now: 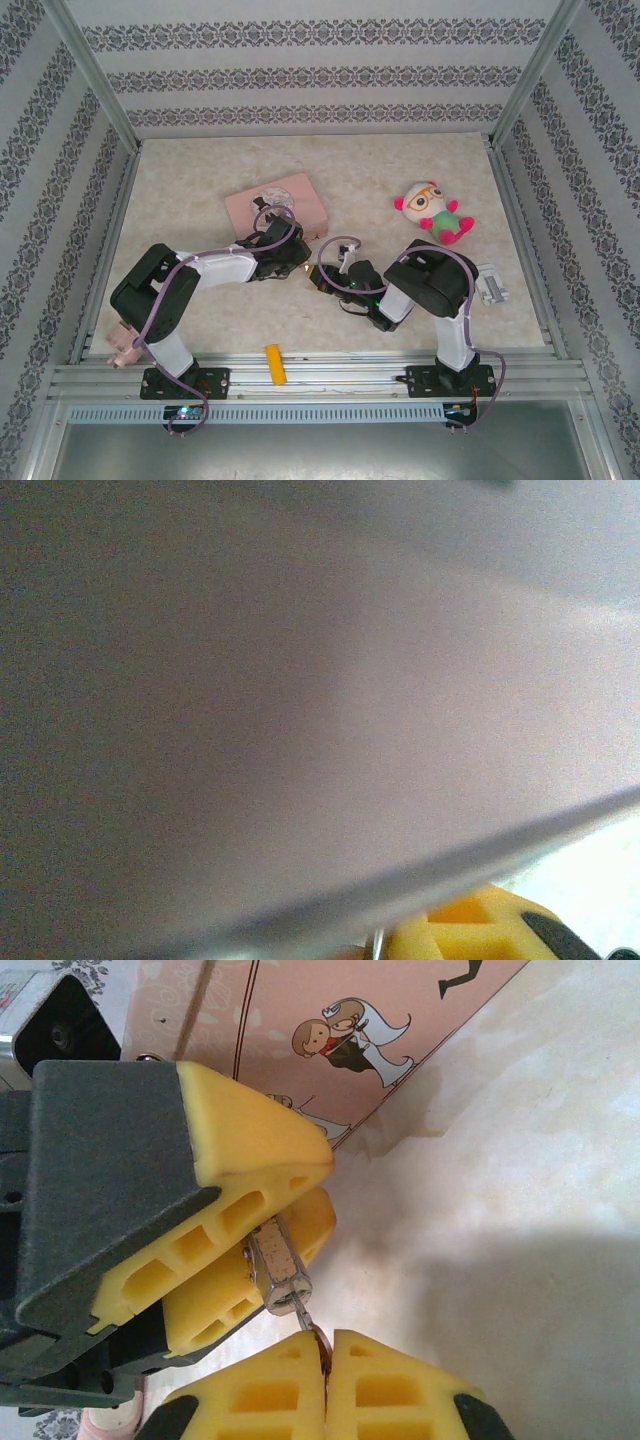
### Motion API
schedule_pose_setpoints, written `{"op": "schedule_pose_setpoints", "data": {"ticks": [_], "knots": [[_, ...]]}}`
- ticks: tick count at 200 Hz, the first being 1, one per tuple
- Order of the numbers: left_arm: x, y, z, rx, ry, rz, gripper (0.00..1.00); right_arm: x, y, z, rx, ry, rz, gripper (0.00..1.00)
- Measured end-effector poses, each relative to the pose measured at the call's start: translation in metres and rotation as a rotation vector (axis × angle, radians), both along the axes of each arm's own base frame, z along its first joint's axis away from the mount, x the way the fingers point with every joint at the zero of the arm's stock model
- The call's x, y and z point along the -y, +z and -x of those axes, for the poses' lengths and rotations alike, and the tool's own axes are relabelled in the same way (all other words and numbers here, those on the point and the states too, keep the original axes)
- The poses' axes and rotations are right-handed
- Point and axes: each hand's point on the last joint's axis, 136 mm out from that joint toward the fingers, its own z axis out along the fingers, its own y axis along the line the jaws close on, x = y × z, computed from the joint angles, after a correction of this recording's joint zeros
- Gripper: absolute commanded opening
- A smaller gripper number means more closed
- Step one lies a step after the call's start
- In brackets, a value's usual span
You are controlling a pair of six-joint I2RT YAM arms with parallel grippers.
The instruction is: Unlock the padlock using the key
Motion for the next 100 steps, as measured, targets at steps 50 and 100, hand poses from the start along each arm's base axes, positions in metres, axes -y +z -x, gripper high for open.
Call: {"op": "schedule_pose_setpoints", "data": {"ticks": [50, 100], "knots": [[0.0003, 0.0, -0.0003, 0.003, 0.0, 0.003, 0.21, 0.0017, -0.0009, -0.0008, -0.01, 0.008, 0.005, 0.0], [0.0002, -0.0003, -0.0005, 0.007, 0.0, 0.004, 0.21, 0.0014, -0.001, -0.001, -0.019, 0.015, 0.016, 0.0]]}}
